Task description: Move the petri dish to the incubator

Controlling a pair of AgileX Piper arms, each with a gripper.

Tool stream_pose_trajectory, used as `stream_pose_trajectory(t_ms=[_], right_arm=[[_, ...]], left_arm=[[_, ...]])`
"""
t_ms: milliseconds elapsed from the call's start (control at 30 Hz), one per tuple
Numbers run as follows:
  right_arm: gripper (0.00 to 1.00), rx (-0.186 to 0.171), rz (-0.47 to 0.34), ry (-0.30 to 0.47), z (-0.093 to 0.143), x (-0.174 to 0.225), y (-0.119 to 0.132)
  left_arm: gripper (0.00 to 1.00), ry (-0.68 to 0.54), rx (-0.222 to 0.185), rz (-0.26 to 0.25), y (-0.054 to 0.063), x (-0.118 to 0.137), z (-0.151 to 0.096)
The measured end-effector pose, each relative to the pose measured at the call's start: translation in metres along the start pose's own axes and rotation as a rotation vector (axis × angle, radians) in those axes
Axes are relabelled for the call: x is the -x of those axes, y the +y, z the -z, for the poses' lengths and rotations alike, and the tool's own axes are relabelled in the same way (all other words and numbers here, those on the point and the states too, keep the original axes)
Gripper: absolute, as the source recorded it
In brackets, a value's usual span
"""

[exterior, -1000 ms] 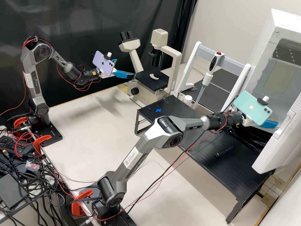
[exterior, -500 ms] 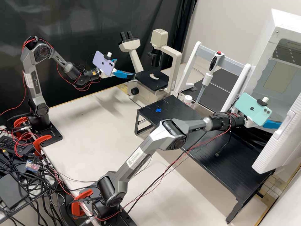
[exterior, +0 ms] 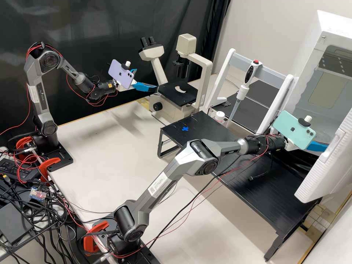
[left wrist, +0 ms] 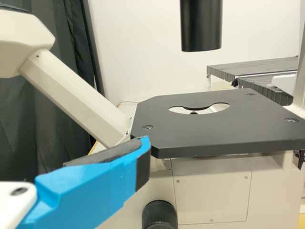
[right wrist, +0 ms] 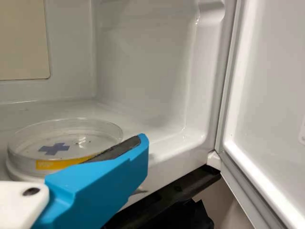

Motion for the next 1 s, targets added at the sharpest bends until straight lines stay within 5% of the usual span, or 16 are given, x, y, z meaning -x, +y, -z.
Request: stream_pose_trajectory(t_ms=[533,1000], right_arm=[[1.00,-0.051,-0.047,0.128,-0.030,0.087,0.030],[1.00,-0.077,-0.090,0.322,-0.049,0.221,0.005]], left_arm=[[1.00,0.000,0.000,0.000,0.000,0.000,0.000],[1.00,0.000,0.000,0.000,0.000,0.000,0.000]])
